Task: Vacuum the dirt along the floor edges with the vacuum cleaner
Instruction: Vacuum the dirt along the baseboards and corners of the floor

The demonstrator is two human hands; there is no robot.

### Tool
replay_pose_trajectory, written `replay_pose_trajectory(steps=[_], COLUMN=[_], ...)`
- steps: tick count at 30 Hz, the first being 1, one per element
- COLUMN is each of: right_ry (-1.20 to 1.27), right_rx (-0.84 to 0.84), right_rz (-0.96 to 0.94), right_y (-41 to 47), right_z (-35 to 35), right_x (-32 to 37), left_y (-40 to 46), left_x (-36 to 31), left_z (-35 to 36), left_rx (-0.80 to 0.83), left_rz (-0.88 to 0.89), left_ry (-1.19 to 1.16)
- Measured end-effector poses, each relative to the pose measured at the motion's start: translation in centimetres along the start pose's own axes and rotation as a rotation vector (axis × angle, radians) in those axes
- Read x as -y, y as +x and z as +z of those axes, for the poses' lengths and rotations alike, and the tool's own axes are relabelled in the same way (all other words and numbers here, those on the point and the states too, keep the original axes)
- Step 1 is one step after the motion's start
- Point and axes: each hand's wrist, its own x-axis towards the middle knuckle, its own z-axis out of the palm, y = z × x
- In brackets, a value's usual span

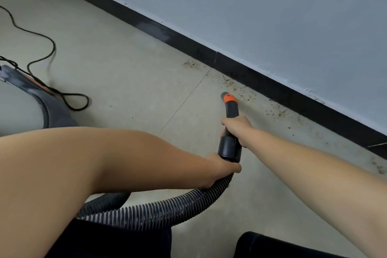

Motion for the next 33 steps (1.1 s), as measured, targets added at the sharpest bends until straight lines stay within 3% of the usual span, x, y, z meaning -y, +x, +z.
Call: replay_pose_trajectory(steps=[7, 20, 25, 33], right_ry=[-0.014, -0.18, -0.275, -0.226], right_rx=[-0.013, 0.046, -0.015, -0.102], right_rz=[-0.013, -0.14, -0.151, -0.129], right_y=[2.2, 4.7, 5.2, 7.5], right_z=[0.1, 6.6, 7.4, 6.3], right_x=[1.5, 7.3, 8.8, 9.5], left_y=[1.9, 3.8, 4.6, 5.7], left_x=[-1.2, -2.2, -2.9, -4.7], left_z=[-1.3, -6.1, -7.0, -7.3], left_rx=[0.058, -0.053, -0.021, 0.04], left_rz=[0.015, 0.022, 0.017, 0.054], left_ry=[-0.089, -0.306, -0.361, -0.379])
